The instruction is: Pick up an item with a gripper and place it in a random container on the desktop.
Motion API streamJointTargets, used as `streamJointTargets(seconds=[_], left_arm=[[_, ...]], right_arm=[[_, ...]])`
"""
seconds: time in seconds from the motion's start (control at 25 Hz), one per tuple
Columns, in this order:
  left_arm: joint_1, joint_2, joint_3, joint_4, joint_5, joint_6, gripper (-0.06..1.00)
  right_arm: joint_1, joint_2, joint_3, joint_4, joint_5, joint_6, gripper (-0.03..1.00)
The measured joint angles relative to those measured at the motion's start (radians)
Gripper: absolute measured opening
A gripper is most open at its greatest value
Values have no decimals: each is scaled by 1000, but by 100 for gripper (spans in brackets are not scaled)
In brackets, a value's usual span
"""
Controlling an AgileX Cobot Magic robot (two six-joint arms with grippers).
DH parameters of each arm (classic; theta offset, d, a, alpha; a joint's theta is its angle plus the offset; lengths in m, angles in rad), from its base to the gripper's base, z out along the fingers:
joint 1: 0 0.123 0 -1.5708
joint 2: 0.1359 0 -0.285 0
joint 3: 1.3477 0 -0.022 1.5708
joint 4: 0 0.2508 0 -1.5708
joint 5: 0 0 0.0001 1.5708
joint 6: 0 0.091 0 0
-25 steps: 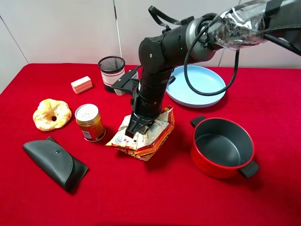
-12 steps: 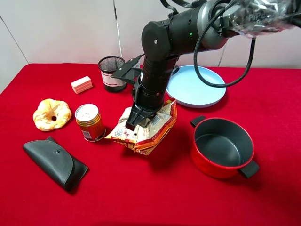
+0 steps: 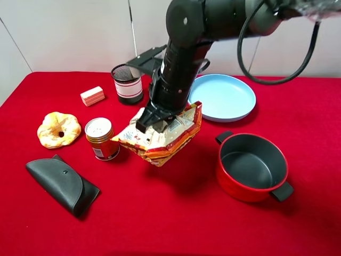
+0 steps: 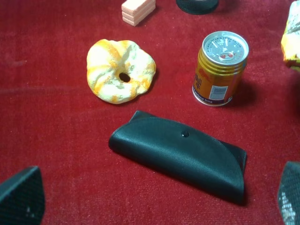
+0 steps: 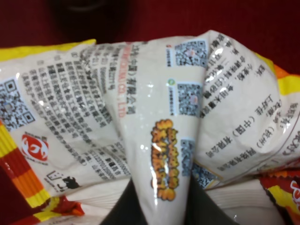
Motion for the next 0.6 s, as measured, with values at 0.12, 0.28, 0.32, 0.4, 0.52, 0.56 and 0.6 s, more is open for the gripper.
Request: streamJointTargets(seconds=[0.12, 0.28, 0.32, 0.4, 0.52, 0.56, 0.6], left_arm=[[0, 0, 0, 0, 0, 0, 100], [0, 0, 0, 0, 0, 0, 100], [0, 0, 0, 0, 0, 0, 100], [0, 0, 0, 0, 0, 0, 100], [0, 0, 0, 0, 0, 0, 100], [0, 0, 0, 0, 0, 0, 100], [0, 0, 0, 0, 0, 0, 100]], right_arm=[[0, -4, -52, 1, 62, 22, 4], [0, -4, -138, 1, 154, 78, 4], [0, -4, -160, 1, 176, 94, 4], [0, -4, -197, 1, 215, 127, 4], [0, -4, -246, 1, 275, 169, 4], [0, -4, -260, 1, 296, 181, 4], [0, -4, -273, 1, 315, 195, 4]])
